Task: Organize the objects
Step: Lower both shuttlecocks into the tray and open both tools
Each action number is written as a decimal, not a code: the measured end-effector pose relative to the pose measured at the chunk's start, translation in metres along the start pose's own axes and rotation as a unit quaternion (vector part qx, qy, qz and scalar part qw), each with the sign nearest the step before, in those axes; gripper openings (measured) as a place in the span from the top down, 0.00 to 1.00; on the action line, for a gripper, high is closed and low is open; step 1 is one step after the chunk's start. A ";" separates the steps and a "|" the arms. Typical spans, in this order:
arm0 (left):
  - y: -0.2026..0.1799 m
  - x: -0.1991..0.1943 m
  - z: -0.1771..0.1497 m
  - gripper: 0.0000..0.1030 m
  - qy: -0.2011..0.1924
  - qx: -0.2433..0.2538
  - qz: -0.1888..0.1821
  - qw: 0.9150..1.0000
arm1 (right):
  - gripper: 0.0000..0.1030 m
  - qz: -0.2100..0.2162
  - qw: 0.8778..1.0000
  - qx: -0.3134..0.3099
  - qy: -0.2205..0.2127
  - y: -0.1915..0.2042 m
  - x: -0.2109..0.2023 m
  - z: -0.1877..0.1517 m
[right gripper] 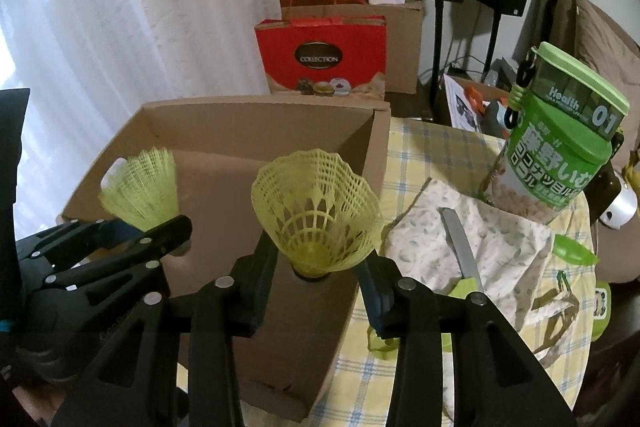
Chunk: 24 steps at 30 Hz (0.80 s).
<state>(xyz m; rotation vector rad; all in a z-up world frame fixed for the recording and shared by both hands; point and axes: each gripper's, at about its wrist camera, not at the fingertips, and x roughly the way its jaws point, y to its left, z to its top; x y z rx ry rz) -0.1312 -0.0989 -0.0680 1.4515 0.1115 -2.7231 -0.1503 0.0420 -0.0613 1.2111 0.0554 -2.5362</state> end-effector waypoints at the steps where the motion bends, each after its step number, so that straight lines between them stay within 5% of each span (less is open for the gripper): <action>1: 0.001 -0.001 0.000 0.53 -0.001 0.001 0.001 1.000 | 0.57 0.001 1.000 0.001 0.001 0.000 -0.001 0.000; 8: 0.000 -0.003 0.000 0.51 -0.002 0.002 -0.002 1.000 | 0.55 0.004 1.000 0.006 -0.004 -0.001 -0.007 0.000; 14: 0.006 -0.012 0.004 0.21 -0.020 -0.012 0.002 1.000 | 0.41 -0.007 1.000 0.010 -0.024 -0.007 -0.022 0.002; 24: 0.010 -0.025 0.009 0.06 -0.046 -0.012 0.018 0.999 | 0.20 -0.052 0.997 0.004 -0.057 -0.019 -0.043 0.001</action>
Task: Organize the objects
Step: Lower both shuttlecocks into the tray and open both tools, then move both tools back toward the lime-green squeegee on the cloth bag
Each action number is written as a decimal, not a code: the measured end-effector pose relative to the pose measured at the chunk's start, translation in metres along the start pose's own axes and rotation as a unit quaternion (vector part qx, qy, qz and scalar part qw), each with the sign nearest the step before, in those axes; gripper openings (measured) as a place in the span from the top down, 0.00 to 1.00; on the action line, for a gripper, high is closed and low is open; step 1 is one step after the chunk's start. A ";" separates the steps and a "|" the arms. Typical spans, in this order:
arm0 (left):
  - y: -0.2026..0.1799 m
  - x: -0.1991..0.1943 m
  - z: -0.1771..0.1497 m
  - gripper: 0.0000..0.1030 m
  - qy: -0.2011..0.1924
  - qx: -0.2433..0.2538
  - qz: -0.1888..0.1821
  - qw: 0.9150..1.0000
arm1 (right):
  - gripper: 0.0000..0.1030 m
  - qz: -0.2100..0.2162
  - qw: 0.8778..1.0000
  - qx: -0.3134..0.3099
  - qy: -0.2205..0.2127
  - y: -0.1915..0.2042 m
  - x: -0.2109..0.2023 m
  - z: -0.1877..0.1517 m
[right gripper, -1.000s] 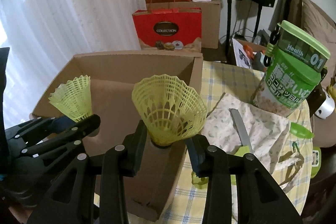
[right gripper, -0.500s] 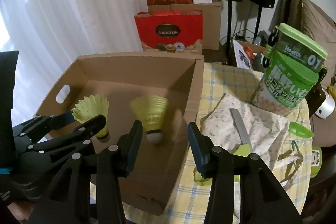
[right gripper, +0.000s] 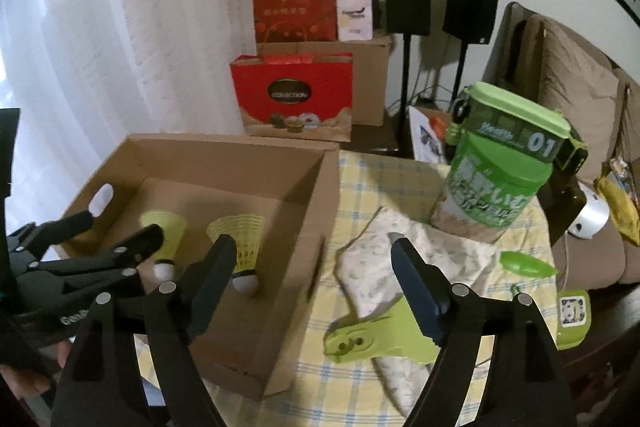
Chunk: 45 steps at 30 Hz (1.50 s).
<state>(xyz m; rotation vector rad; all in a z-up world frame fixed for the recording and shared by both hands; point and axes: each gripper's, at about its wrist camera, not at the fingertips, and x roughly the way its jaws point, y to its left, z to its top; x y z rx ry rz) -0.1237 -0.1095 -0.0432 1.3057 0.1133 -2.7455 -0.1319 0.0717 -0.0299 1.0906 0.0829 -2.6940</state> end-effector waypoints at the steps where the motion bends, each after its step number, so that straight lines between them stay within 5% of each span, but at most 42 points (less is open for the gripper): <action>1: 0.001 -0.001 0.000 0.06 -0.001 -0.001 -0.002 1.000 | 0.19 -0.001 1.000 0.001 0.000 -0.002 -0.001 0.000; 10: -0.004 -0.009 0.001 0.00 -0.010 0.005 -0.014 1.000 | 0.12 -0.012 1.000 0.027 0.004 -0.025 -0.005 -0.001; 14: -0.009 -0.010 0.001 0.00 -0.010 0.007 -0.024 1.000 | 0.00 -0.004 0.999 0.042 0.013 -0.034 -0.006 -0.003; 45: -0.082 -0.022 -0.001 0.00 -0.014 0.044 -0.101 0.994 | 0.00 -0.059 0.995 0.076 -0.008 -0.118 -0.047 -0.016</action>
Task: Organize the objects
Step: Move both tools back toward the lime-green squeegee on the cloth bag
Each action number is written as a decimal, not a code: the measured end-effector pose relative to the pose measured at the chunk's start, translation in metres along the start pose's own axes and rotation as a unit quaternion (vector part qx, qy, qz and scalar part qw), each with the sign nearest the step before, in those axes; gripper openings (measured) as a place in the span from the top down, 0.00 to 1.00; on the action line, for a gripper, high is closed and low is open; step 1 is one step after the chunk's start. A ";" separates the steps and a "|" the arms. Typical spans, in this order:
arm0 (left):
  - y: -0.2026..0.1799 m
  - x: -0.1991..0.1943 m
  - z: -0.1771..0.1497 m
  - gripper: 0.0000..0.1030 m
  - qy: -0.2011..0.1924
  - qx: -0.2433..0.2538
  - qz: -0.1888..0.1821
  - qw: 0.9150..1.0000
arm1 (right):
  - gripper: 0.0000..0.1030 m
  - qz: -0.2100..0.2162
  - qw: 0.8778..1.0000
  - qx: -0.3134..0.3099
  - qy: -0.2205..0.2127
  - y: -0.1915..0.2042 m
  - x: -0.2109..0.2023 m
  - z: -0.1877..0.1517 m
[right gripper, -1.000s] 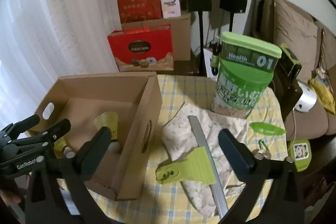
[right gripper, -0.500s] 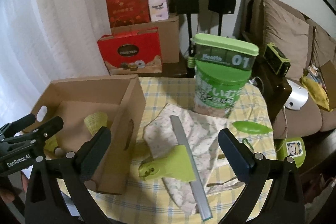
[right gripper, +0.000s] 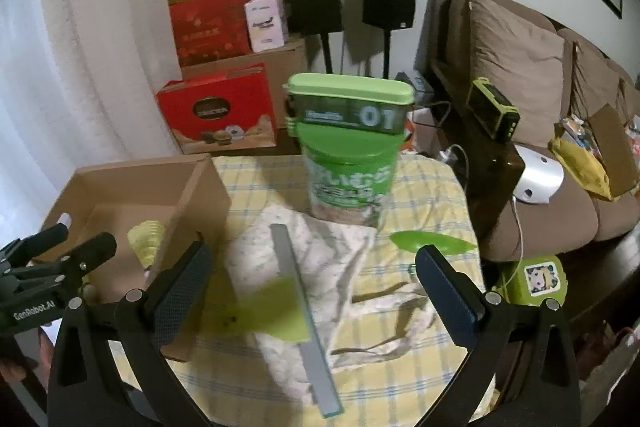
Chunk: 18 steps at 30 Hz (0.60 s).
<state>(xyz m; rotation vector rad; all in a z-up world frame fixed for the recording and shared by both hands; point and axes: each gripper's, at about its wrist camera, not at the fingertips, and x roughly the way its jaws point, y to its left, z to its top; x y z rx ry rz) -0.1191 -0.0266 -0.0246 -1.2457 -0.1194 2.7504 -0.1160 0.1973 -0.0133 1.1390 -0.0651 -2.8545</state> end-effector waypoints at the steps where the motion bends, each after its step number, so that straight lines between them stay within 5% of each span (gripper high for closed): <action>1: -0.004 0.002 -0.001 0.00 0.004 0.002 -0.008 1.000 | 0.00 -0.001 1.000 0.003 0.000 -0.005 0.000 -0.001; 18: -0.066 0.029 -0.025 0.00 0.039 0.082 -0.061 0.994 | 0.01 -0.025 0.999 0.017 0.025 -0.061 0.008 -0.029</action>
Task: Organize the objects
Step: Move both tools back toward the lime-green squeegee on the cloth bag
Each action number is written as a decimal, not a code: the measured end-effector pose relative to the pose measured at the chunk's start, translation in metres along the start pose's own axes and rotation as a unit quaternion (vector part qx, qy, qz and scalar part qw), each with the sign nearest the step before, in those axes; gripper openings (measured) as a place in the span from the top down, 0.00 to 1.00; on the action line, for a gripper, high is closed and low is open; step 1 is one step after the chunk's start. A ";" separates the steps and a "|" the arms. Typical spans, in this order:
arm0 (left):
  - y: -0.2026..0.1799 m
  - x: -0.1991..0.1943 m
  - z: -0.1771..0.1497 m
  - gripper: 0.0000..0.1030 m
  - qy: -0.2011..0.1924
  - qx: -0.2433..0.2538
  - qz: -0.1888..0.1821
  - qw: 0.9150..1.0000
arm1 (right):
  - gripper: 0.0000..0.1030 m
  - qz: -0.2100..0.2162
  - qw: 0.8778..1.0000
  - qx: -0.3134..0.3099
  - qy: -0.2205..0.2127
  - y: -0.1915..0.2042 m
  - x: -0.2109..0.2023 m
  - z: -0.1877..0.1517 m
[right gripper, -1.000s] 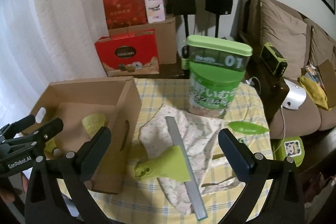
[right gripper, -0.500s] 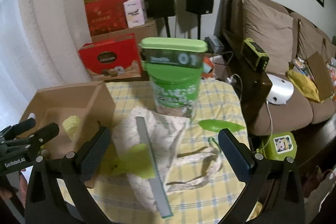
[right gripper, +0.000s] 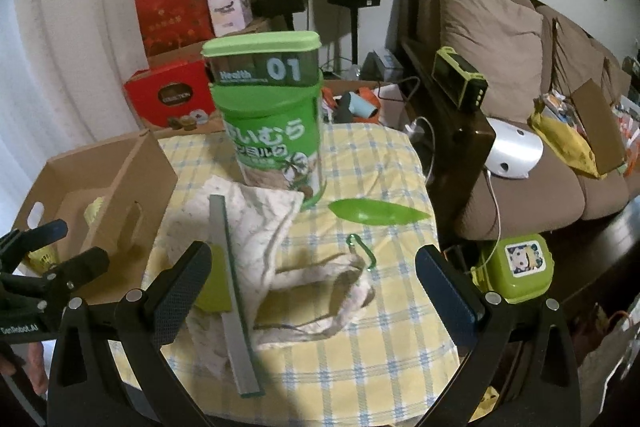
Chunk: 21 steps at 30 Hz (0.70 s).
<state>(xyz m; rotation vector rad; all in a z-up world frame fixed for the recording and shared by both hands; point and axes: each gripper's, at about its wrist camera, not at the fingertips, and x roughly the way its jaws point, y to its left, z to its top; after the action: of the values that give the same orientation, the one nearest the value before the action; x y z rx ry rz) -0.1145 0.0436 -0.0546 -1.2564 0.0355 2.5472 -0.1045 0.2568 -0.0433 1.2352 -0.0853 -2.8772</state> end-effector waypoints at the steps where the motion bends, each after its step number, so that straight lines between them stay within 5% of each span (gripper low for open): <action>1: -0.003 0.001 0.000 0.01 0.001 0.006 -0.001 1.000 | 0.01 0.000 1.000 0.001 0.001 -0.003 0.000 -0.001; 8: -0.020 0.012 -0.004 0.07 0.013 0.040 -0.010 0.999 | 0.06 0.018 1.000 0.004 0.024 -0.013 0.005 -0.013; 11: -0.029 0.013 -0.005 0.08 0.010 0.063 -0.008 0.998 | 0.14 0.017 0.999 0.000 0.030 -0.014 0.006 -0.018; 15: -0.038 0.020 -0.007 0.29 0.025 0.091 -0.015 0.995 | 0.26 0.020 0.999 -0.011 0.041 -0.011 0.007 -0.028; 21: -0.048 0.033 -0.010 0.31 0.046 0.117 -0.022 0.992 | 0.44 0.063 0.995 -0.023 0.068 0.000 0.014 -0.039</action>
<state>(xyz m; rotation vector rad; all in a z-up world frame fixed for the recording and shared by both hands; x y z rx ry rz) -0.1119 0.0962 -0.0813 -1.2669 0.3132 2.3650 -0.0858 0.2545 -0.0805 1.3606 -0.0931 -2.6663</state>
